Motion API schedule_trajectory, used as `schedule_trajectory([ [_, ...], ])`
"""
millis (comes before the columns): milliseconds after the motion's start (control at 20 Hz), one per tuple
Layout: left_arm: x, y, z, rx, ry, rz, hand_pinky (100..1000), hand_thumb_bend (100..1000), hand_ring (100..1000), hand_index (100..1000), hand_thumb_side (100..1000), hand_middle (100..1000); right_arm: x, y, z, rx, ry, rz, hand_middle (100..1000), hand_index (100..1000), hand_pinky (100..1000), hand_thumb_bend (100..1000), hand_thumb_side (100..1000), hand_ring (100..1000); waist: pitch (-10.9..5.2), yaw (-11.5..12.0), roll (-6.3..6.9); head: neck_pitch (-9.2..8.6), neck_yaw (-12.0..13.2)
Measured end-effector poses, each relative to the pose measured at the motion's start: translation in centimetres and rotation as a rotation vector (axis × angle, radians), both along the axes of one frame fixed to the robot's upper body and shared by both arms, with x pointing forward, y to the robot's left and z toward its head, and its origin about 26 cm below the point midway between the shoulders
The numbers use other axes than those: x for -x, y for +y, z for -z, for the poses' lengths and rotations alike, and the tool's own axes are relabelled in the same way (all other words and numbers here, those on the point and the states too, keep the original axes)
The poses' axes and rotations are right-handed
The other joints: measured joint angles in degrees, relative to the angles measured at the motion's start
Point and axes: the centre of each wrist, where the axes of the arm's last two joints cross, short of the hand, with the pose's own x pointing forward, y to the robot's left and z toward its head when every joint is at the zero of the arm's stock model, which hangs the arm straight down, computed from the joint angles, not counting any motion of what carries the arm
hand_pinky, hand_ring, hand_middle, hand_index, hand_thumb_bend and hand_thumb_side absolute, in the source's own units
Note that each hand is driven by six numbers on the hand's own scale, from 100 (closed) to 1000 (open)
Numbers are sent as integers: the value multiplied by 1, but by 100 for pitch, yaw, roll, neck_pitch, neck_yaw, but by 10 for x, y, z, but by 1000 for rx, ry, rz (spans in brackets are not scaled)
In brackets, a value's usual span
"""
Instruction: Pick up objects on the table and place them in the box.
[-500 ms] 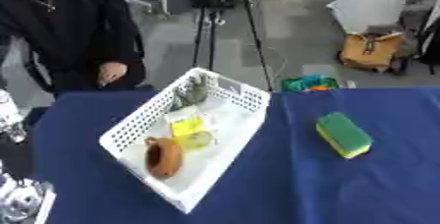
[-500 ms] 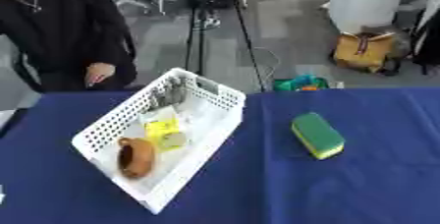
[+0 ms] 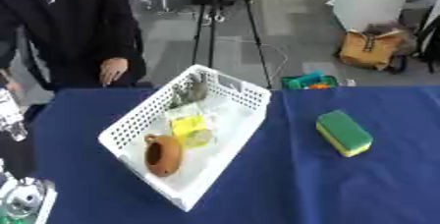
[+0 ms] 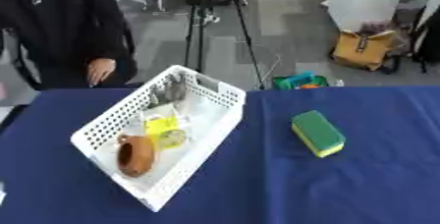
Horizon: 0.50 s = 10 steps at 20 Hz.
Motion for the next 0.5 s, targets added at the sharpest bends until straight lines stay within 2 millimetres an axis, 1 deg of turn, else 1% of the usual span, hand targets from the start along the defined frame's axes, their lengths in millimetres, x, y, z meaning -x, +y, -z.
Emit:
schedule_trajectory([
  [50,0,0,0,0,0,0,781,100,694,811,1000,827,-1,2,-4,1,-1,15,854,975,811,100,786,847,-1,-3,-13,10,-22],
  [250,0,0,0,-1,2,0,780,100,694,810,1000,828,-3,12,-29,60,34,77,882,983,834,100,762,864,-47,-31,-49,74,-164],
  [400,0,0,1,-2,6,0,780,100,694,810,1000,827,-4,19,-47,123,81,120,885,985,840,100,761,868,-76,-35,-49,96,-257],
  [500,0,0,1,-4,10,1,780,100,694,809,1000,826,-4,24,-57,153,116,140,886,989,849,100,779,872,-100,-33,-47,97,-293],
])
